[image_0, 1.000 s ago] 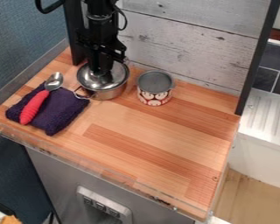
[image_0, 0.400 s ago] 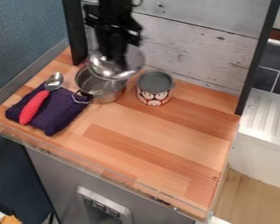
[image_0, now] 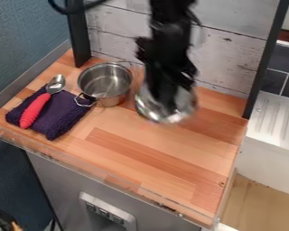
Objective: Moved the pot's lid to the bottom right side of the table
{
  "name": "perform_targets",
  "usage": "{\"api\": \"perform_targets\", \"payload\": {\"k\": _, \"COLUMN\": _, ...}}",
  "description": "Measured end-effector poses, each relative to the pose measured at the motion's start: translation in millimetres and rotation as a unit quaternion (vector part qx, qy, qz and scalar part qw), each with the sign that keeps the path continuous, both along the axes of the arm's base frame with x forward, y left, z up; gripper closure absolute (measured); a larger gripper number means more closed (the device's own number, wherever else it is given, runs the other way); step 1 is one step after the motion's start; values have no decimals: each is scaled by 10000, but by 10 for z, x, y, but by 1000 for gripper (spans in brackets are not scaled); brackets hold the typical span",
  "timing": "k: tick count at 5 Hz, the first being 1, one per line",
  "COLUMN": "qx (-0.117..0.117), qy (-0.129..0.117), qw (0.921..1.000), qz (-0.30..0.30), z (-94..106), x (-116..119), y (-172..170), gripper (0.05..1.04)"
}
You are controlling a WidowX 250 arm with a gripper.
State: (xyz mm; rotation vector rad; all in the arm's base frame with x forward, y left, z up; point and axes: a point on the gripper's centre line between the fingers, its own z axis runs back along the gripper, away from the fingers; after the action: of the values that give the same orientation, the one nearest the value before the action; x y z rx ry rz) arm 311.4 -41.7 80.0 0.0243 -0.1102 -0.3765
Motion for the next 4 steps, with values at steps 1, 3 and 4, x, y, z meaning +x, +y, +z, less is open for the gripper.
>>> {"api": "perform_targets", "payload": {"k": 1, "qx": -34, "qy": 419, "qw": 9986, "qz": -314, "z": -320, "x": -191, "y": -289, "gripper": 799}}
{"api": "perform_targets", "payload": {"k": 3, "qx": 151, "qy": 825, "qw": 9952, "qz": -500, "z": -748, "x": -370, "y": -397, "gripper": 799}}
{"api": "perform_targets", "payload": {"k": 4, "qx": 192, "qy": 806, "qw": 9947, "qz": -606, "z": -765, "x": -410, "y": -460, "gripper": 755}}
